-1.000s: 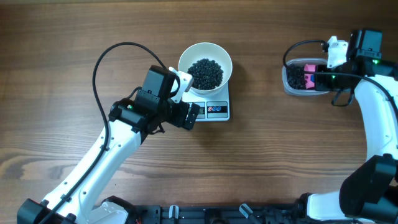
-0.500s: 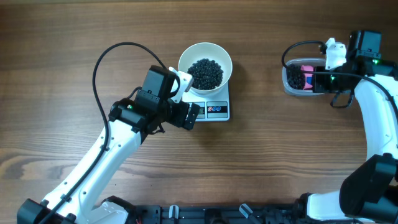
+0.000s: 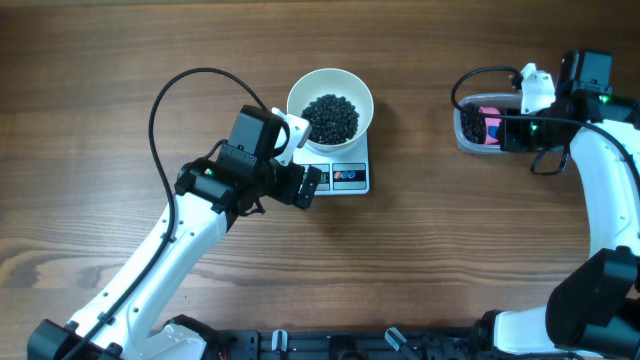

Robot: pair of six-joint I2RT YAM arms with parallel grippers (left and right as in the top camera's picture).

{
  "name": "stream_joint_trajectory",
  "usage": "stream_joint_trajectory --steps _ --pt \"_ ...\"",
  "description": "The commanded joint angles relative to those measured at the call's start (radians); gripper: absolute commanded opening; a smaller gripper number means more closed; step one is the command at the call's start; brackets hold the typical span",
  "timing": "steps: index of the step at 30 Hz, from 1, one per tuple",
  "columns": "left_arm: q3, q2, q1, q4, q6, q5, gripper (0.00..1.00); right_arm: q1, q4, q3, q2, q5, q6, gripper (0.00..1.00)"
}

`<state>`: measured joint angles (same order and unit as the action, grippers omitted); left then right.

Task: Scoop item into bowl and weigh 150g on scale
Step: 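Dig the pink scoop through the beans in the tub with the right gripper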

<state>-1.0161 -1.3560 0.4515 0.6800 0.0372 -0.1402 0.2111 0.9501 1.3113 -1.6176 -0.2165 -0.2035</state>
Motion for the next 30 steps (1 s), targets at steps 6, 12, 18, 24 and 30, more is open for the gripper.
stream_joint_trajectory --steps 6,12,18,24,30 --pt "-0.016 0.009 -0.005 -0.003 0.011 -0.012 1.00 0.063 0.032 0.003 0.008 -0.225 0.006 0.04" --pt "-0.016 0.009 -0.005 -0.003 0.011 -0.012 1.00 0.095 0.032 0.003 0.008 -0.249 0.024 0.04" --pt "-0.016 0.009 -0.005 -0.003 0.011 -0.012 1.00 0.097 0.031 0.003 0.007 -0.253 0.052 0.04" --pt "-0.016 0.009 -0.005 -0.003 0.011 -0.012 1.00 0.097 0.066 0.003 0.005 -0.253 0.109 0.04" --pt "-0.016 0.009 -0.005 -0.003 0.011 -0.012 1.00 0.097 0.027 0.003 0.005 -0.253 0.167 0.04"
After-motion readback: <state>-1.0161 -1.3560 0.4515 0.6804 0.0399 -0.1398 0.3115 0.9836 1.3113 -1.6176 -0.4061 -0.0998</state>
